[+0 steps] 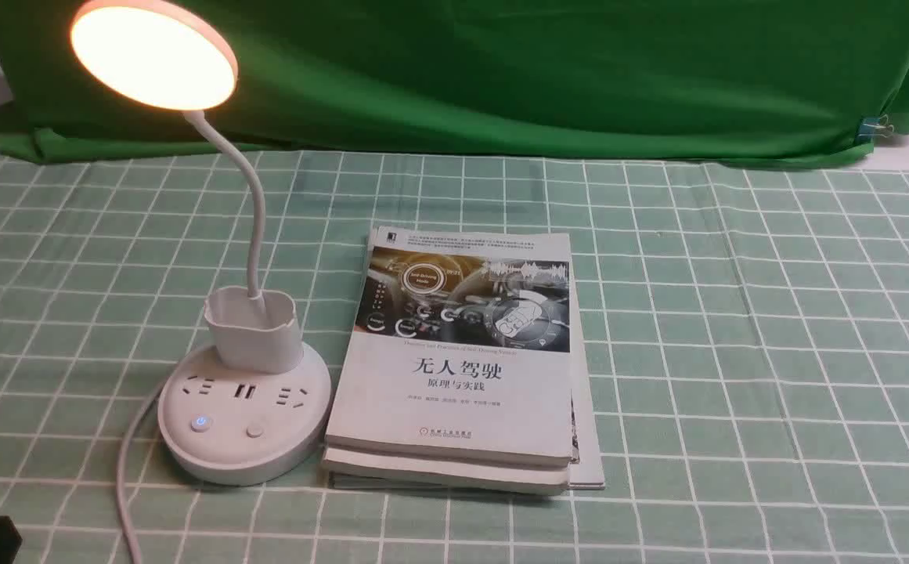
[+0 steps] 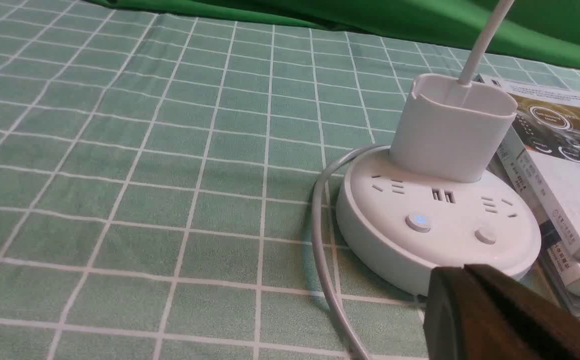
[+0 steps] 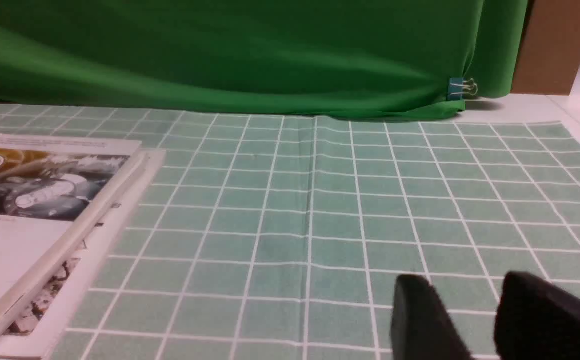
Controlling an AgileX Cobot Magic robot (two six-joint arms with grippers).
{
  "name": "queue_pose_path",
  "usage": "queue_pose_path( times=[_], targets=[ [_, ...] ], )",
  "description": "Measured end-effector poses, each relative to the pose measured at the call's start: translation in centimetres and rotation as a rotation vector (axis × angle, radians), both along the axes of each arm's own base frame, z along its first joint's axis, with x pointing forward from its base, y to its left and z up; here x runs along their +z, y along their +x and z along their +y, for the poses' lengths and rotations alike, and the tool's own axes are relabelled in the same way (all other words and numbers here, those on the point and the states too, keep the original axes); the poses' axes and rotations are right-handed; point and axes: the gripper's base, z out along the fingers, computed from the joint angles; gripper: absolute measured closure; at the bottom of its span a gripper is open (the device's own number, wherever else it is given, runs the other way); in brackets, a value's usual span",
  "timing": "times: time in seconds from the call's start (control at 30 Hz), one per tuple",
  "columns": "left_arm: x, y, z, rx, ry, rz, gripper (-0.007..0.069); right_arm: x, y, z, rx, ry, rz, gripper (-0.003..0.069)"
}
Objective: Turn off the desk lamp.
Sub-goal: Use the left arm to press the button switch on the lamp holder
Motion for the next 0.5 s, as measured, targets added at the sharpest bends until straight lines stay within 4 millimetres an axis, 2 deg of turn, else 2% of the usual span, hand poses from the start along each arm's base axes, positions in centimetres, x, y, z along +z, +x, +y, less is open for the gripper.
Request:
queue_pose_path(
  times=[0.4, 0.5],
  targets=[
    [0.01, 0.0, 0.01, 0.001, 0.004, -0.001, 0.0623, 0.0, 0.0, 0.0, 0.0, 0.0, 0.0, 0.0417],
    [0.29, 0.07, 0.2, 0.011, 0.054, -0.036, 0.0623, 0.0, 0.0, 0.0, 0.0, 0.0, 0.0, 0.0417]
  ],
)
